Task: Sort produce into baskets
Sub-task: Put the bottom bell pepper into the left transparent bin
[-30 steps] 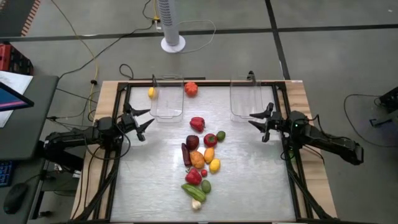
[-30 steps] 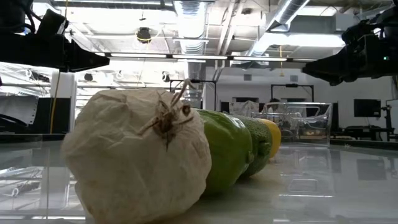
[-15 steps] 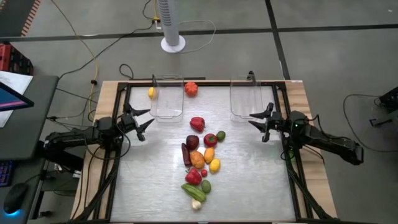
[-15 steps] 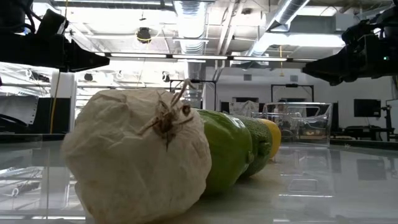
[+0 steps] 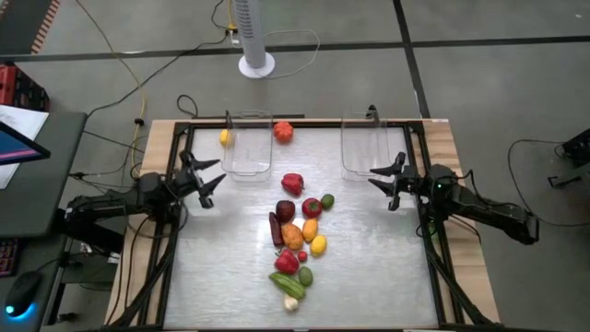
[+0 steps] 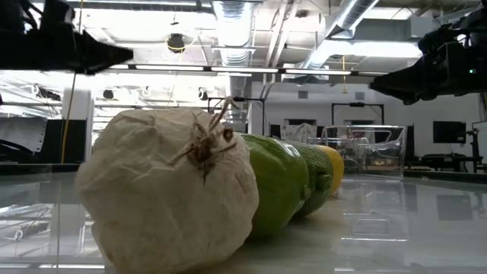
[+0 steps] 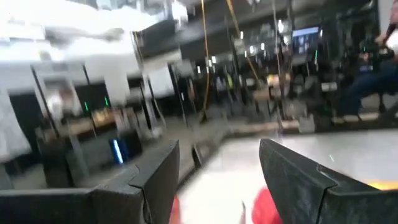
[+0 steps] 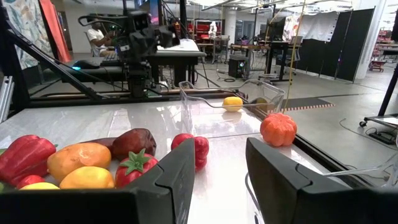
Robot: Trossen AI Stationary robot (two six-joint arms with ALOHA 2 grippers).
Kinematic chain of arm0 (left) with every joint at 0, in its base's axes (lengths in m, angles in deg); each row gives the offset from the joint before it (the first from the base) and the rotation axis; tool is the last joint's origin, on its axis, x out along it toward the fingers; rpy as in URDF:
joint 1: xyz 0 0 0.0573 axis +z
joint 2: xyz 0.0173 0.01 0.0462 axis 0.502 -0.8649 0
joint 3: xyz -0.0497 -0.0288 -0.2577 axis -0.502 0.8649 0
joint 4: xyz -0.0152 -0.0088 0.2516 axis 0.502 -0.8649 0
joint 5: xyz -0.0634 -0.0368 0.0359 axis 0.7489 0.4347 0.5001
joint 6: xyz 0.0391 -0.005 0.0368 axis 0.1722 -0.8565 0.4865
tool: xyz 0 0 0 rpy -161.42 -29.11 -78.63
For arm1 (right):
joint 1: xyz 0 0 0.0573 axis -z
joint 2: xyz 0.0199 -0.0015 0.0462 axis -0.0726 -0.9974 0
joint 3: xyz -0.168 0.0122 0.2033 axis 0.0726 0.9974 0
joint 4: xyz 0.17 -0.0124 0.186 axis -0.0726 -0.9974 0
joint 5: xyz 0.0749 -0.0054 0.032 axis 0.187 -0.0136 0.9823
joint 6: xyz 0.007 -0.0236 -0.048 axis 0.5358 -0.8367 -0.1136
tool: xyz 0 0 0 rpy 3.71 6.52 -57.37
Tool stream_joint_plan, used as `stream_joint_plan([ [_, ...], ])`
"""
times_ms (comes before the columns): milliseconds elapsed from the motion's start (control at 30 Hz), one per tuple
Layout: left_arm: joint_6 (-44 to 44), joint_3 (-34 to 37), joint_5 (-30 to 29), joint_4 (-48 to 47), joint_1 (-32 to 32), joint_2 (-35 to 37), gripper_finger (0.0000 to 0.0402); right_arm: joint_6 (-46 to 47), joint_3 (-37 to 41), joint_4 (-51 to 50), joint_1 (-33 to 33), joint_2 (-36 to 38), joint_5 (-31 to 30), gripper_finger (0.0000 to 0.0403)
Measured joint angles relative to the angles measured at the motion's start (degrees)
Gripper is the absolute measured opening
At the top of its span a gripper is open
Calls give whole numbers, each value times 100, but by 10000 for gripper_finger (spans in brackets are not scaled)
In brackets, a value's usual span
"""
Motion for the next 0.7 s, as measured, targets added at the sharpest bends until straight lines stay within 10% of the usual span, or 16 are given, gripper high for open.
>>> stream_joint_plan([
  [400,-381,0,1540,386,0,-3,210,0,-2,0,0,-2,2,173],
  [700,-1299,0,1427,115,0,-1,210,331,-2,391,-4,0,-107,173],
])
